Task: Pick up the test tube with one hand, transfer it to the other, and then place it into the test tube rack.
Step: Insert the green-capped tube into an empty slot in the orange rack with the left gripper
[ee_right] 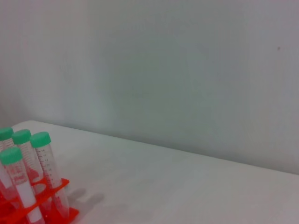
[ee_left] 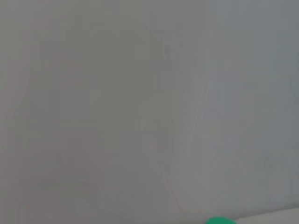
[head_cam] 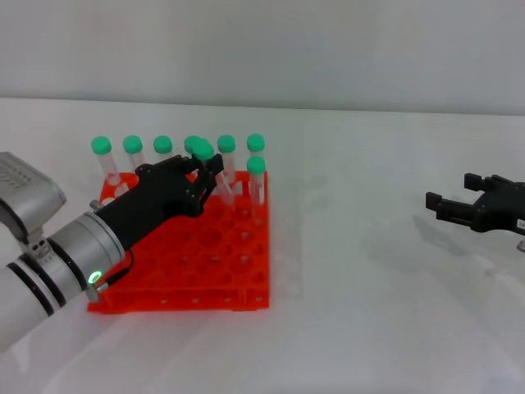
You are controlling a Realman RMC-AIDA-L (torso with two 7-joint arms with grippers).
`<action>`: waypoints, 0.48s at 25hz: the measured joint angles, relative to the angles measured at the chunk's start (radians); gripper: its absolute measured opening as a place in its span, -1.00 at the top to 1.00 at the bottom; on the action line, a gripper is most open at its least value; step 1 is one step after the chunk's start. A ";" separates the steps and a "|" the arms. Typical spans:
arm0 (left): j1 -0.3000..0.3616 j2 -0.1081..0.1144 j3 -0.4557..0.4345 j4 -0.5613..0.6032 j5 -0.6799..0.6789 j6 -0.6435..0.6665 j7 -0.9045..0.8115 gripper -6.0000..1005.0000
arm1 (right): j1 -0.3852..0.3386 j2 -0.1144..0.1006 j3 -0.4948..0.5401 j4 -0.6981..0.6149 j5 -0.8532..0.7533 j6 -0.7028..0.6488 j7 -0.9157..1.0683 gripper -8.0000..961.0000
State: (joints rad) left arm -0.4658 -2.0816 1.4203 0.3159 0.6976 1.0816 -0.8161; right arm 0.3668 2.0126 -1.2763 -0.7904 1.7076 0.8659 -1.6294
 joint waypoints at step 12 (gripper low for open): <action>-0.021 0.000 0.035 -0.021 0.002 -0.025 0.003 0.47 | 0.004 0.000 0.000 0.003 0.001 -0.012 -0.001 -0.82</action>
State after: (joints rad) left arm -0.4873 -2.0816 1.4550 0.2951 0.6995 1.0567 -0.8134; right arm 0.3711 2.0126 -1.2762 -0.7877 1.7086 0.8536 -1.6307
